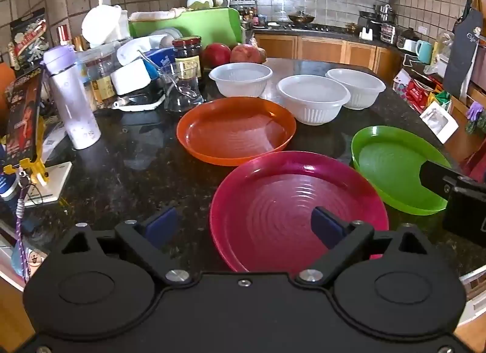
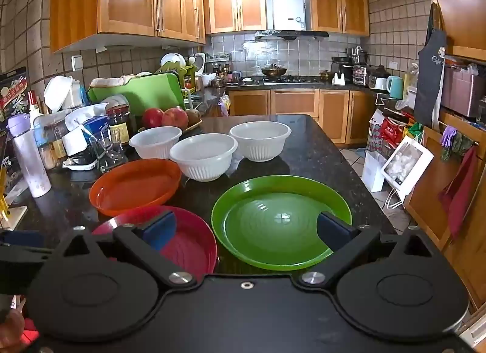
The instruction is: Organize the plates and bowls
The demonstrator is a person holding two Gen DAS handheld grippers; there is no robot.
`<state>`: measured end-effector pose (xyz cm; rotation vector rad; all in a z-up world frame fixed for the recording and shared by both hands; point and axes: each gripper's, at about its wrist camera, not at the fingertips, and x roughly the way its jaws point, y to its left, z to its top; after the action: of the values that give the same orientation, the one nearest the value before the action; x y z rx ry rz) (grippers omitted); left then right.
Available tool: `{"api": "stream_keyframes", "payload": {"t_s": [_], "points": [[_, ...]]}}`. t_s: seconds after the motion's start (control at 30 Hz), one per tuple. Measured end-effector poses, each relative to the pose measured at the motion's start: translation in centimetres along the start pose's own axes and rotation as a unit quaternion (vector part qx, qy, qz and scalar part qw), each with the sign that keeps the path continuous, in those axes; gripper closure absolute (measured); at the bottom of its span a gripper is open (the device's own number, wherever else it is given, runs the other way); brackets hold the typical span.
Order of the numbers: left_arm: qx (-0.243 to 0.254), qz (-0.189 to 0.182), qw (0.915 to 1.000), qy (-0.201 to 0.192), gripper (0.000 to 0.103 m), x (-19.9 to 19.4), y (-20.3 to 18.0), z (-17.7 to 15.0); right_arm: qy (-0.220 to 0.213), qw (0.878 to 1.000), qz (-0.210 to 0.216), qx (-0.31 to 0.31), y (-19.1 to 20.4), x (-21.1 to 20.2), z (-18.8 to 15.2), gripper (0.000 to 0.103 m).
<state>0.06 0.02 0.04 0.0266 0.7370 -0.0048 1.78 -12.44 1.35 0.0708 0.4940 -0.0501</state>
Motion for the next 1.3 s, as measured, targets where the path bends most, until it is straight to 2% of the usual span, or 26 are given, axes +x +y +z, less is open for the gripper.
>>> {"api": "stream_keyframes", "payload": {"t_s": [0.07,0.13,0.3,0.6,1.0,1.3], "points": [[-0.001,0.001,1.0000,-0.004,0.008,0.2,0.1,0.2,0.000,1.000,-0.001,0.000,0.0,0.0,0.0,0.000],[-0.001,0.008,0.9996,-0.027,0.008,-0.8,0.0,-0.4,0.001,1.000,-0.003,-0.001,-0.1,0.0,0.0,0.000],[-0.006,0.005,0.9998,-0.016,0.008,-0.9,-0.2,-0.5,0.008,1.000,-0.003,-0.002,0.2,0.3,-0.2,0.000],[-0.003,0.010,0.9997,-0.024,0.008,-1.0,-1.0,-1.3,0.030,0.999,-0.014,0.002,-0.2,0.7,-0.4,0.002],[0.004,0.006,0.9991,-0.042,0.008,-1.6,-1.4,-1.4,0.027,1.000,-0.016,0.004,-0.3,0.7,-0.3,0.002],[0.000,0.001,0.9973,-0.074,0.007,-2.3,-1.1,-1.3,0.023,1.000,-0.015,0.003,-0.3,0.5,-0.5,0.002]]}}
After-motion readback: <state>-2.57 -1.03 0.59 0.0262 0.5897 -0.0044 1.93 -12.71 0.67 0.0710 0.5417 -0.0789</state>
